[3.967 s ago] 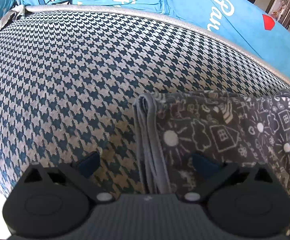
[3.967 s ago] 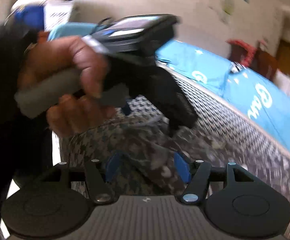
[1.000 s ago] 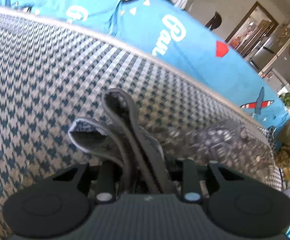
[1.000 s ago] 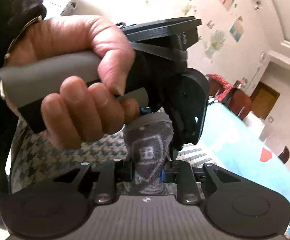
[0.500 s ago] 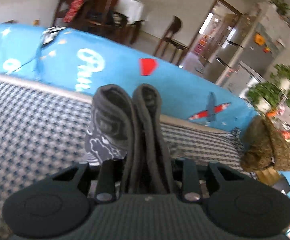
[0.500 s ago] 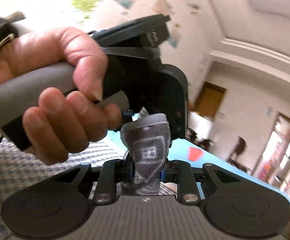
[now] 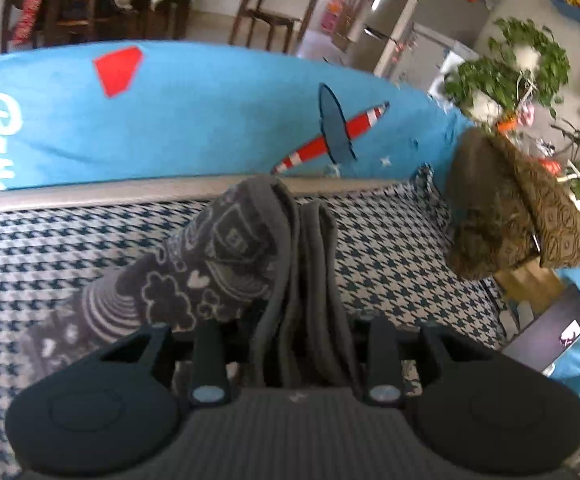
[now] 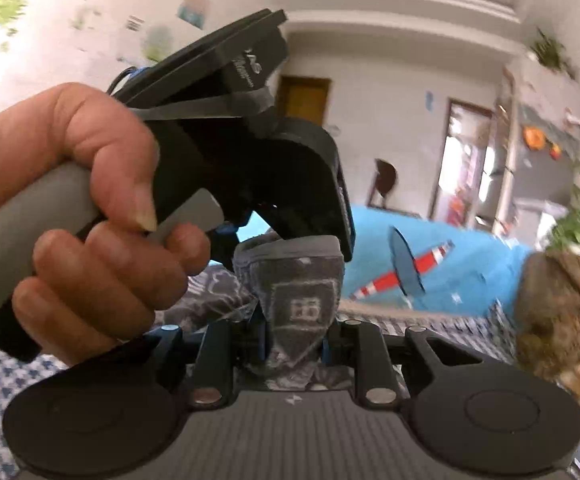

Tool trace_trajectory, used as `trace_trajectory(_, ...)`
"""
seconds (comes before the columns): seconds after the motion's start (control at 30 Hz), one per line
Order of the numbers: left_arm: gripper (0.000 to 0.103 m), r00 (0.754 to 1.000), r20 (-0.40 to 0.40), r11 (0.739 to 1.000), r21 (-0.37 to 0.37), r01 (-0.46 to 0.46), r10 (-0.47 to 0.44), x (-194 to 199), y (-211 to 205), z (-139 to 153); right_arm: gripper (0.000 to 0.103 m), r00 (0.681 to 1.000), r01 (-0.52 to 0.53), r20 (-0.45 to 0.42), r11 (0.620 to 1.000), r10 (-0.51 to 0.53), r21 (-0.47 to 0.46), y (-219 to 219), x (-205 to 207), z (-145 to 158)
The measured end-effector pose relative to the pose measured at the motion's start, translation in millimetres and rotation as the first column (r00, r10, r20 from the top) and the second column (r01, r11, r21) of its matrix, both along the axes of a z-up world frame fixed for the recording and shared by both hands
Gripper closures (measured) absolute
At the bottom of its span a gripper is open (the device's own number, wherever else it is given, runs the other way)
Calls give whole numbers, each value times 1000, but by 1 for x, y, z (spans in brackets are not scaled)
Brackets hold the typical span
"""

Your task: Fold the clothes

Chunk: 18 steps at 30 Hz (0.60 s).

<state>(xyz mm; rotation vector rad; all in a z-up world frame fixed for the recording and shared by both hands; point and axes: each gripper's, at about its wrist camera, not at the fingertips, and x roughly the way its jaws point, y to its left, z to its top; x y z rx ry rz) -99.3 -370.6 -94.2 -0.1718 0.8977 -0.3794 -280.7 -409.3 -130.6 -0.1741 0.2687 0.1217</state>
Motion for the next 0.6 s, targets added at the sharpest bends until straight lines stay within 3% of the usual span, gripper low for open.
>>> trace_trajectory(0.1,54,999,-41,1000,-19,12,-13,16,-8,-17,80,997,40,-62,997,-37,59,-8,0,-4)
trace_trajectory(0.2,49,997,-74,997,-76,6,-11,25,-4,-24,80,982,90,-178,984,-62,157,-40,30,-26)
trace_trajectory(0.3,41,998,-65,993,-118,11,-19,24,3,-18,80,956,168,-280,941,-82,295,-63,42,-31)
trace_trajectory(0.43,34,1000,-3,998,-64,16,-16,11,19,1,69,929,261,-348,886,-122,383,-82,41,-26)
trace_trajectory(0.5,34,1000,8,999,-48,8,-7,3,32,6,60,918,308,-361,872,-167,381,-80,31,-23)
trace_trajectory(0.6,34,999,12,999,-4,-35,35,-12,62,6,58,903,369,-358,856,-239,361,-96,43,-19)
